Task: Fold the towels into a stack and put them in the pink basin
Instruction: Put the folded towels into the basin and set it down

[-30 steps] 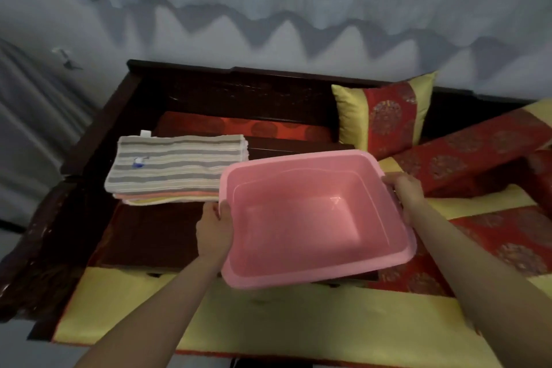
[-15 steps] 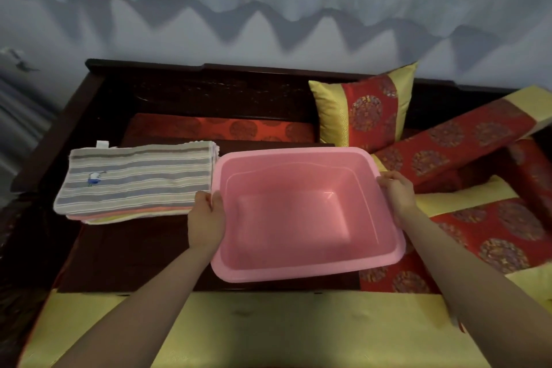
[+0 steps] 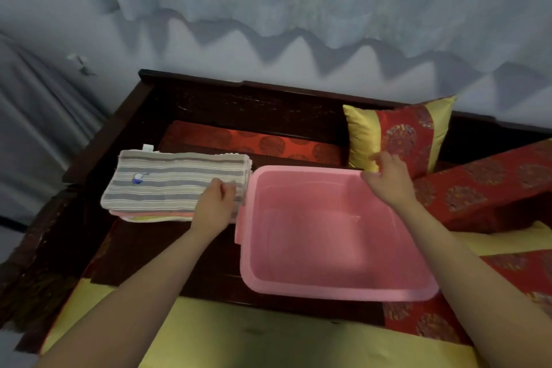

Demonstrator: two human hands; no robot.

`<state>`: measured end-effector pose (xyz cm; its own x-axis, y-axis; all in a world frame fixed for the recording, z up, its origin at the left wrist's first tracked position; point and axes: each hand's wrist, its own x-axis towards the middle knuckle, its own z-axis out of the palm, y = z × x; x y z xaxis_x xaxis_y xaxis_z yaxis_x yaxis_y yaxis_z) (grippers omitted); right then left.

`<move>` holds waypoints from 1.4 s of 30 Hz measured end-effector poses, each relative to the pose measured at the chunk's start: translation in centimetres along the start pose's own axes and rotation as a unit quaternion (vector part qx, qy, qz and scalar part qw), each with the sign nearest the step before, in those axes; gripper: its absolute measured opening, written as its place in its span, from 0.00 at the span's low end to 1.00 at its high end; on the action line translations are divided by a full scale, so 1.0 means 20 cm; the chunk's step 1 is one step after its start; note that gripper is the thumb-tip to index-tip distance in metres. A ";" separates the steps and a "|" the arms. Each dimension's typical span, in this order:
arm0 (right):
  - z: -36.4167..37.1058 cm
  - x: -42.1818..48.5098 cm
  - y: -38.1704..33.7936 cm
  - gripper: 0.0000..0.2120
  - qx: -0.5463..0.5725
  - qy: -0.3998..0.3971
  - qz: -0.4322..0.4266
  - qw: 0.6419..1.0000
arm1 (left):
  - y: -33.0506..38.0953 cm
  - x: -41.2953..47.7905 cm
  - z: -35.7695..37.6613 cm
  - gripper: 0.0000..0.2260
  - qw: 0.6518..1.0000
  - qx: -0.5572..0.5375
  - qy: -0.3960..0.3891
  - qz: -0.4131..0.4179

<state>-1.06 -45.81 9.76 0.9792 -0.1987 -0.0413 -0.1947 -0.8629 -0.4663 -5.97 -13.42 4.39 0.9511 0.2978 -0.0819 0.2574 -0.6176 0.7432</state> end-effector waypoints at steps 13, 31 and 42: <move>0.74 0.19 -1.33 0.35 0.313 -0.124 0.074 0.939 | -0.61 0.78 -0.84 0.19 0.995 -0.022 0.021 -0.092; 1.37 0.09 -1.11 0.48 0.274 -0.233 0.385 0.850 | -1.31 1.02 -0.72 0.36 0.791 -0.332 -0.343 -0.383; 1.30 0.07 -1.19 0.39 0.336 -0.271 0.381 0.818 | -1.14 1.03 -0.74 0.29 0.853 -0.359 -0.259 -0.275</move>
<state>6.48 -13.48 -2.21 0.5053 -0.1666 -0.8467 -0.8630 -0.0983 -0.4956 5.14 17.59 -4.36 0.7155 -0.0785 -0.6941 0.6955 0.1734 0.6973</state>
